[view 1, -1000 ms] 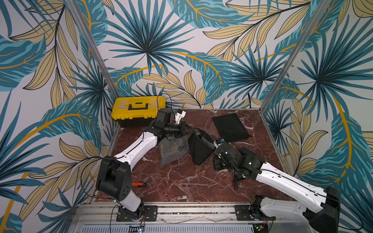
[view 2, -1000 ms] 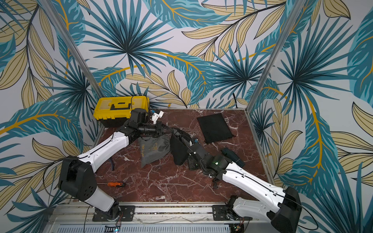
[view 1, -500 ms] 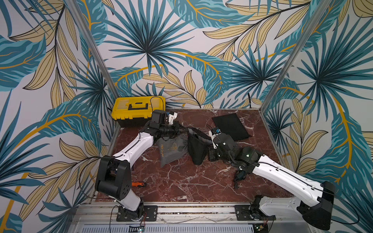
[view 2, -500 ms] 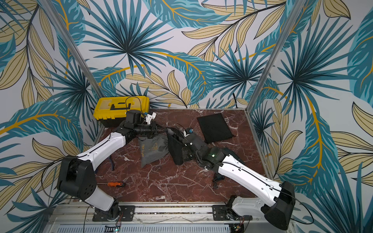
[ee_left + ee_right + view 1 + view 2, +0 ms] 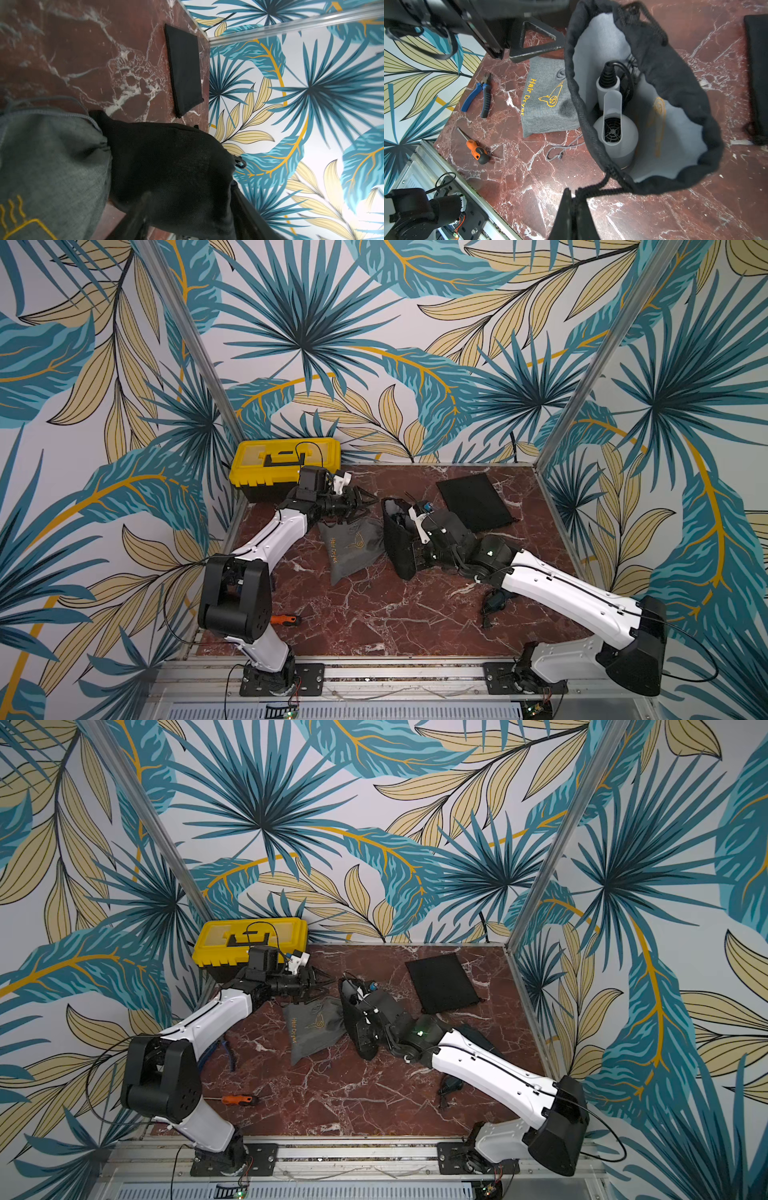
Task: Pack away hair dryers
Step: Pull the drawstrings on both sides of the drawstring bag.
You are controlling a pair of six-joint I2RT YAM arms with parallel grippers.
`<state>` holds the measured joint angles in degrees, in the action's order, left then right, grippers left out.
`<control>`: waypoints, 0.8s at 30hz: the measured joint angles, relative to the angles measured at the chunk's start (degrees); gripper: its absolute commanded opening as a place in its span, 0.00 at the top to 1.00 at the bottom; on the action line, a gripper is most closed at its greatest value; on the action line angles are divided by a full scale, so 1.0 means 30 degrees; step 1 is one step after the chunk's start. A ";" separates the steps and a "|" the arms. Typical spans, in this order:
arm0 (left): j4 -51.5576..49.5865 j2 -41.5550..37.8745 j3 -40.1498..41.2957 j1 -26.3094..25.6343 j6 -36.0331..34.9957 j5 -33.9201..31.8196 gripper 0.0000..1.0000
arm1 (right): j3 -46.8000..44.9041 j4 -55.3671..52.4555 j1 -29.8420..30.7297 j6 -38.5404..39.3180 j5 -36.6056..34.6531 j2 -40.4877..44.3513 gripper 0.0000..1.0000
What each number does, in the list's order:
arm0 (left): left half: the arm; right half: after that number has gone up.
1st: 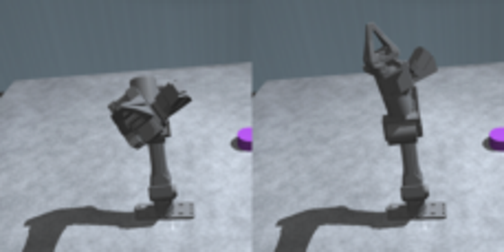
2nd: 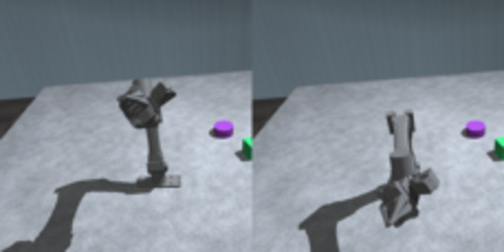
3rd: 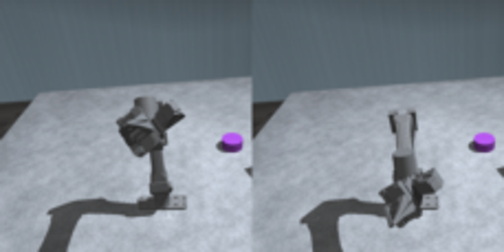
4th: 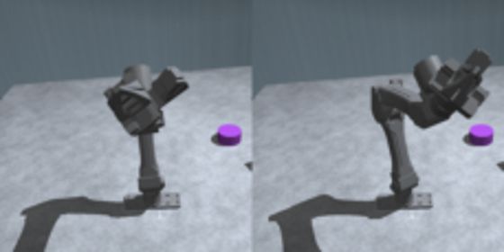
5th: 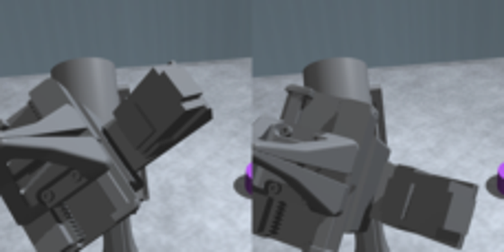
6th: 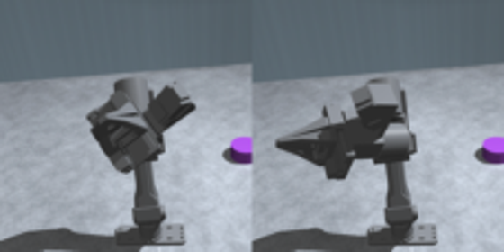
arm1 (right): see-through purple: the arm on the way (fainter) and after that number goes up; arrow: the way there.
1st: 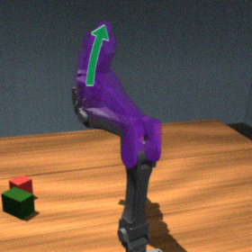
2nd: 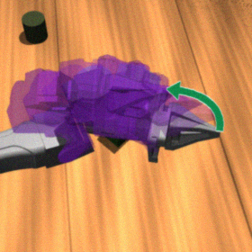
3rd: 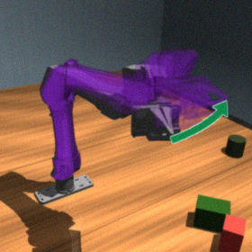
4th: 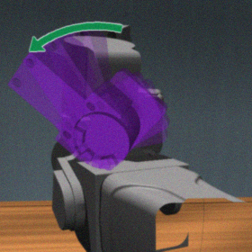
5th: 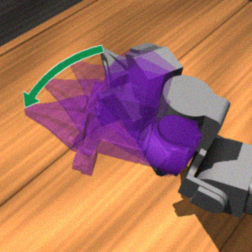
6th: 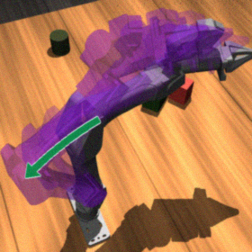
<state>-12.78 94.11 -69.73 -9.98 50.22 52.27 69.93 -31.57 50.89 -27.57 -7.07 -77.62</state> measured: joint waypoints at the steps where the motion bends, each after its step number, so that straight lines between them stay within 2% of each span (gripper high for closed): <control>1: -0.0255 0.0044 -0.0197 0.0080 -0.0124 0.0117 0.28 | 0.0000 0.0000 0.0015 0.0007 0.0066 -0.0051 1.00; 7: -0.3861 0.0444 -0.5253 0.0364 -0.3876 0.0277 0.29 | 0.0495 -0.0080 0.0168 0.0153 0.0379 -0.0138 1.00; 9: -0.5122 0.0561 -0.7956 0.0189 -0.6339 0.0109 0.31 | 0.0692 -0.0058 0.0197 0.0219 0.0379 -0.0138 1.00; 11: -0.6462 0.1005 -1.0768 -0.0109 -0.8677 -0.0058 0.41 | 0.0736 -0.0058 0.0197 0.0219 0.0379 -0.0146 1.00; 14: -0.7635 0.1741 -1.3828 -0.0743 -1.2218 -0.0080 0.42 | 0.0729 -0.0058 0.0197 0.0219 0.0379 -0.0175 1.00; 20: -0.9588 0.2339 -1.3493 -0.2106 -1.9489 -0.0896 0.43 | 0.0619 0.0080 0.0204 0.0204 0.0372 -0.0168 1.00; 24: -1.0265 0.3184 -1.2925 -0.2572 -2.2243 -0.0882 0.36 | 0.0350 0.0284 0.0233 0.0204 0.0372 -0.0066 1.00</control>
<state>-43.57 103.66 -108.51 -17.69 -16.51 49.63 70.98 -30.72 51.59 -26.96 -5.96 -77.82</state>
